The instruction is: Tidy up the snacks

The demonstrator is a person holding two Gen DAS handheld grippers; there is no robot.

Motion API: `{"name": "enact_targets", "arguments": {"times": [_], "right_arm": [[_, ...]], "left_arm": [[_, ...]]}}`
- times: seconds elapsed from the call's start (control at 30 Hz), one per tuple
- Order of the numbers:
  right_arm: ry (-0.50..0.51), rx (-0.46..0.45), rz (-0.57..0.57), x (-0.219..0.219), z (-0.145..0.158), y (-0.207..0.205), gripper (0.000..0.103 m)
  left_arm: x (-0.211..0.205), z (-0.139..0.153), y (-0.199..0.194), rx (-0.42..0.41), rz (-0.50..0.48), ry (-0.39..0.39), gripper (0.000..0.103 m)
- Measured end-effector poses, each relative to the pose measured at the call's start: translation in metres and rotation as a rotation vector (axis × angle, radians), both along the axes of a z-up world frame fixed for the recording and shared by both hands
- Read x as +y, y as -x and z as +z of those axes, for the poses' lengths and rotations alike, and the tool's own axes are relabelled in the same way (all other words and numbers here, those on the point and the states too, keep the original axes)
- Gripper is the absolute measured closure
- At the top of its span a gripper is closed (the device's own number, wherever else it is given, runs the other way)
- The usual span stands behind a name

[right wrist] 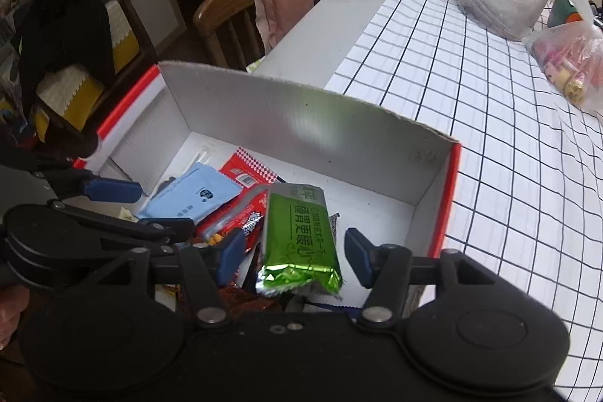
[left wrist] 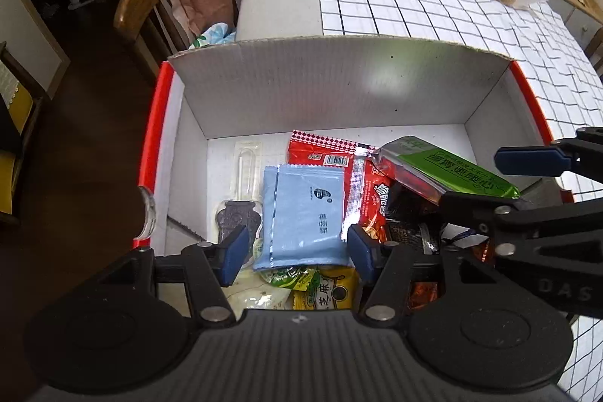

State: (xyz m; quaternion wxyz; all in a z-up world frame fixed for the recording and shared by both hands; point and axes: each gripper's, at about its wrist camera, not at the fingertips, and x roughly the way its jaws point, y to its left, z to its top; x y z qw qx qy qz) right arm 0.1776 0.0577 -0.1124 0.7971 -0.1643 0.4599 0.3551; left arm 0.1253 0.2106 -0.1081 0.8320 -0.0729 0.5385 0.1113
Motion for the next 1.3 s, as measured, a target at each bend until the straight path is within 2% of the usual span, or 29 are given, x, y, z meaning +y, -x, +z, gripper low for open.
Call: {"name": "enact_targets", "arguments": {"times": [0.1, 0.17, 0.43, 0.67, 0.77, 0.97, 1.03, 1.17, 1.3], "right_arm": [[-0.024, -0.005, -0.007, -0.008, 0.008, 0.004, 0.037], [-0.042, -0.011, -0.013, -0.014, 0.014, 0.008, 0.034], [-0.134, -0.048, -0.025, -0.038, 0.042, 0.028, 0.015], [-0.216, -0.073, -0.032, -0.058, 0.065, 0.045, 0.013], [-0.248, -0.087, -0.044, -0.068, 0.072, 0.053, 0.005], [-0.298, -0.106, -0.055, -0.083, 0.082, 0.066, 0.000], [-0.316, -0.108, -0.055, -0.087, 0.084, 0.070, 0.000], [-0.335, -0.120, -0.062, -0.095, 0.085, 0.078, 0.000], [-0.345, -0.133, -0.065, -0.102, 0.085, 0.086, 0.000]], "left_arm": [[0.000, 0.008, 0.008, -0.031, 0.009, 0.009, 0.045], [0.000, 0.012, 0.013, -0.050, 0.012, 0.010, 0.041], [-0.010, 0.037, 0.037, -0.140, 0.003, 0.008, 0.036], [-0.021, 0.063, 0.061, -0.225, -0.016, 0.005, 0.032], [-0.023, 0.073, 0.073, -0.259, -0.023, 0.002, 0.029], [-0.026, 0.089, 0.093, -0.328, -0.017, -0.019, 0.028], [-0.025, 0.094, 0.099, -0.347, -0.010, -0.014, 0.019], [-0.025, 0.101, 0.110, -0.380, -0.001, -0.004, 0.017], [-0.027, 0.105, 0.119, -0.405, 0.007, 0.005, 0.005]]}}
